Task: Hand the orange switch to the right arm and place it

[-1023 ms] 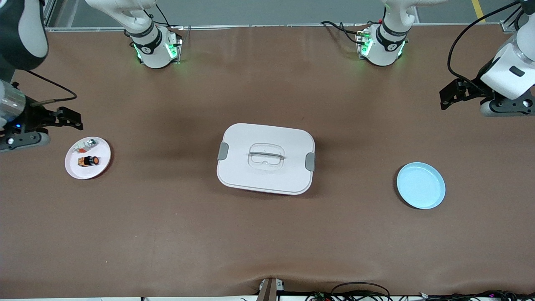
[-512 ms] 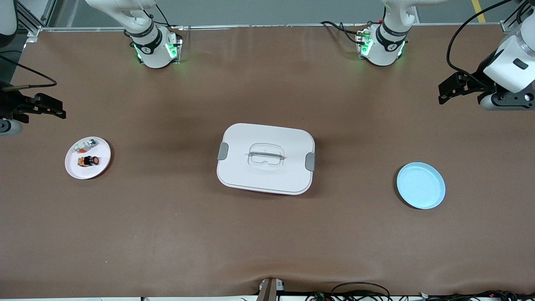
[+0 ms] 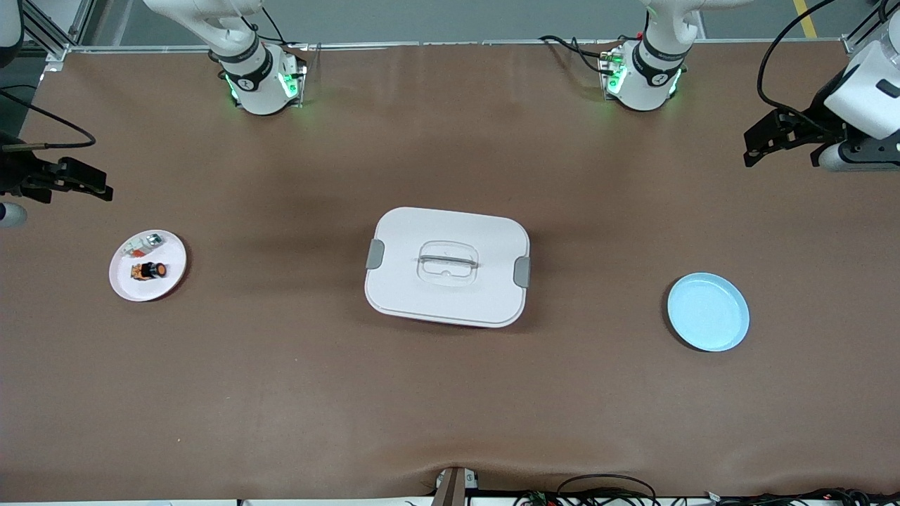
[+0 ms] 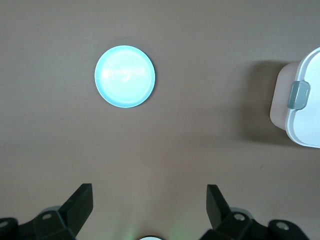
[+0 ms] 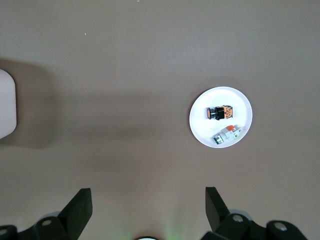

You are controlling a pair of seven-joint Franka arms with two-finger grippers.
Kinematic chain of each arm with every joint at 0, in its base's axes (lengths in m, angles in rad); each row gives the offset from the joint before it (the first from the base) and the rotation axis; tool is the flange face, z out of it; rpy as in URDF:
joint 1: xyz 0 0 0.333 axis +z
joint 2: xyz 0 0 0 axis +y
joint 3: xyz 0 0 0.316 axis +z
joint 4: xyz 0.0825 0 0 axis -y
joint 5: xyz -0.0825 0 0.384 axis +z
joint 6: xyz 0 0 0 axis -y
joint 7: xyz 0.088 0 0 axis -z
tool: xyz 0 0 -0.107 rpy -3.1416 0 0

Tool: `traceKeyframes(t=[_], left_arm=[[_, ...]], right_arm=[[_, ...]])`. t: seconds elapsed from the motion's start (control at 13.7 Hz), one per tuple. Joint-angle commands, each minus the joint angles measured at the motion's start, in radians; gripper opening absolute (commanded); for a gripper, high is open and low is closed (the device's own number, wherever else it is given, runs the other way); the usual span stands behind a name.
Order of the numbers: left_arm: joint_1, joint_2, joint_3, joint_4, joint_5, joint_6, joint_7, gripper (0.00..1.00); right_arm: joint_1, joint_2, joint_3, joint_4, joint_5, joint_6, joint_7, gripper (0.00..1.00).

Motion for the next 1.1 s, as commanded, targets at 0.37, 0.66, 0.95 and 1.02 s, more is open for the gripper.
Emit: traceKeyframes(t=[0.37, 0.66, 0.95, 1.02], left_arm=[[0.013, -0.018, 0.003, -0.01, -0.001, 0.018, 0.016, 1.0], [0.011, -0.015, -0.002, -0.018, 0.001, 0.042, 0.038, 1.0], [0.01, -0.011, -0.006, -0.012, -0.002, 0.041, 0.039, 1.0], [0.01, -0.011, -0.006, -0.015, -0.001, 0.041, 0.039, 1.0]], right_arm=[[-0.025, -0.021, 0.0, 0.008, 0.032, -0.059, 0.044, 1.0], [-0.019, -0.042, 0.0, 0.005, 0.032, -0.046, 0.044, 1.0], [0.001, -0.058, 0.001, 0.003, 0.032, -0.037, 0.102, 1.0], [0.016, -0.061, -0.002, 0.002, 0.032, -0.039, 0.102, 1.0]])
